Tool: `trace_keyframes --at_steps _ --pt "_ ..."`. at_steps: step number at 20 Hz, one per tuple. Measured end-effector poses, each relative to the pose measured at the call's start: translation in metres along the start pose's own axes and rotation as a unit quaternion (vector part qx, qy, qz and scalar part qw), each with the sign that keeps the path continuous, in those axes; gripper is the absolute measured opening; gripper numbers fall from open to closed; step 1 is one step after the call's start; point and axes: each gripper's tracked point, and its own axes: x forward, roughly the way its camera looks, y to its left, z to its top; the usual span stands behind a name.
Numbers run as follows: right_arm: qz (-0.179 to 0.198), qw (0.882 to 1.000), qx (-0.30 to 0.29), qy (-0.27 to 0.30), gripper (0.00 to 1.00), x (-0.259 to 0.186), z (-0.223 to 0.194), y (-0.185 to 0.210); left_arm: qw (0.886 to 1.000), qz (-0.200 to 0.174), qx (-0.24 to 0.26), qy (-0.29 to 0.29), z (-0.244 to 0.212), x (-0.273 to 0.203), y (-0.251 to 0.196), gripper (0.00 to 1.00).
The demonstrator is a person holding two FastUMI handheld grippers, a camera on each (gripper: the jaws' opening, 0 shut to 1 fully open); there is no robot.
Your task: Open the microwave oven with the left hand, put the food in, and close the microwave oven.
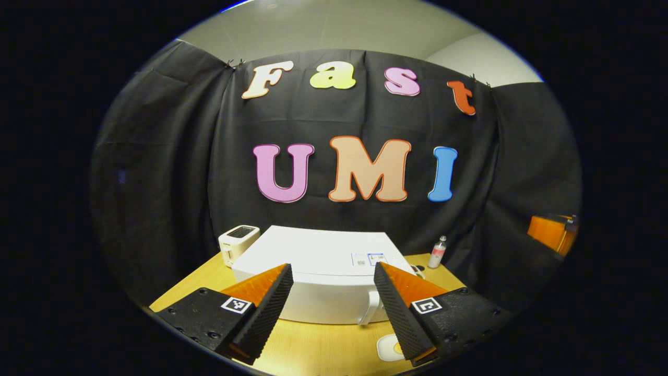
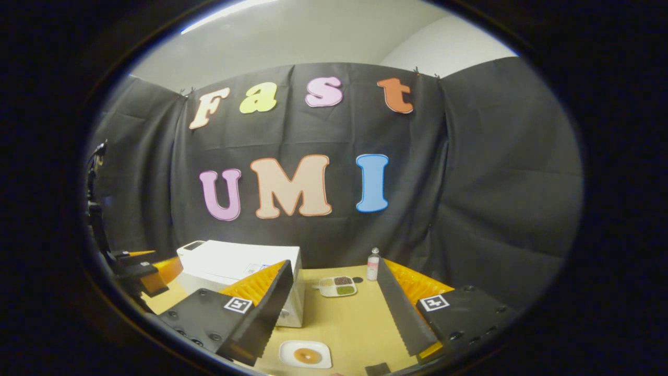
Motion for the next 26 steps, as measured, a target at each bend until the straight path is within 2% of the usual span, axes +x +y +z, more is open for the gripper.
trace_keyframes --at_steps 1,4,5,10,19,20,21,26 --pt "-0.004 1.000 0.002 0.004 0.96 0.001 -0.003 -0.004 1.000 -0.003 -0.001 0.010 -0.010 0.002 -0.001 0.96" --pt "-0.022 1.000 0.005 0.018 0.96 0.001 -0.012 -0.016 0.999 -0.016 -0.012 0.046 -0.045 0.006 -0.003 0.95" --pt "-0.028 0.999 0.004 0.022 1.00 0.000 -0.015 -0.020 0.998 -0.021 -0.020 0.056 -0.056 0.009 -0.005 0.96" --pt "-0.052 0.997 -0.002 0.048 0.96 -0.011 -0.032 -0.029 0.992 -0.041 -0.042 0.113 -0.118 0.030 -0.016 0.96" --pt "-0.103 0.993 -0.003 0.062 0.96 -0.041 -0.044 -0.045 0.967 -0.078 -0.019 0.240 -0.231 0.075 -0.047 0.97" --pt "-0.108 0.992 -0.005 0.067 1.00 -0.043 -0.046 -0.047 0.966 -0.081 -0.018 0.243 -0.236 0.080 -0.051 0.98" --pt "-0.113 0.991 -0.007 0.071 0.96 -0.045 -0.048 -0.049 0.966 -0.083 -0.017 0.244 -0.241 0.086 -0.057 0.97" --pt "-0.123 0.989 -0.008 0.079 0.97 -0.049 -0.051 -0.050 0.966 -0.090 -0.007 0.243 -0.251 0.111 -0.073 0.96"
